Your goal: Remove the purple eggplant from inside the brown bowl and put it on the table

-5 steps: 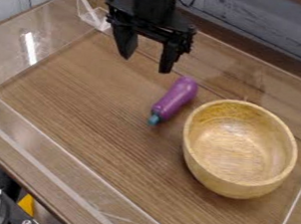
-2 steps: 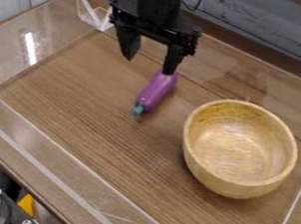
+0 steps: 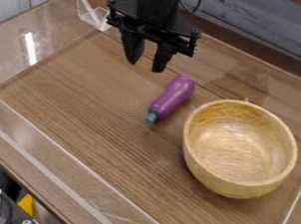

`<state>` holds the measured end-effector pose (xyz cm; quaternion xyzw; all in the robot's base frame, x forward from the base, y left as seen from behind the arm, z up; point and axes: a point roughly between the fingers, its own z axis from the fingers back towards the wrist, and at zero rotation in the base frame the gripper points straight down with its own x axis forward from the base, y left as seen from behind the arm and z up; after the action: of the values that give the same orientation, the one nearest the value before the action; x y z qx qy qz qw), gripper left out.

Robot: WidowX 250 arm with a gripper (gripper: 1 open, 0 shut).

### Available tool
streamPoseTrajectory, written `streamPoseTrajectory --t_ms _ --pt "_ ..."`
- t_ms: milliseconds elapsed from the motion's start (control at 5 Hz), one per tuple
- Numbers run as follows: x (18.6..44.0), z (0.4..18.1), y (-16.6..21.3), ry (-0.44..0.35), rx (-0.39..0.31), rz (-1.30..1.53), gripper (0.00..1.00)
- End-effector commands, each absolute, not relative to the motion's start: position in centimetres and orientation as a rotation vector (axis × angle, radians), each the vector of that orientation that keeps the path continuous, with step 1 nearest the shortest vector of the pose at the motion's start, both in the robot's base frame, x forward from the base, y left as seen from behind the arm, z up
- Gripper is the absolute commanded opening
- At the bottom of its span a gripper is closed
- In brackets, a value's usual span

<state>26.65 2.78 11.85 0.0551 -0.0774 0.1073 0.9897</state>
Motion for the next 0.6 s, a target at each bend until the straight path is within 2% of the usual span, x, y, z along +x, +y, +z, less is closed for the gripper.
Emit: streamPoseTrajectory --t_ms 0,400 --pt "26.7 13.5 4.2 -0.2 0.13 0.226 1.0" --pt "26.5 13.8 6.7 -0.203 0.132 0.222 1.0"
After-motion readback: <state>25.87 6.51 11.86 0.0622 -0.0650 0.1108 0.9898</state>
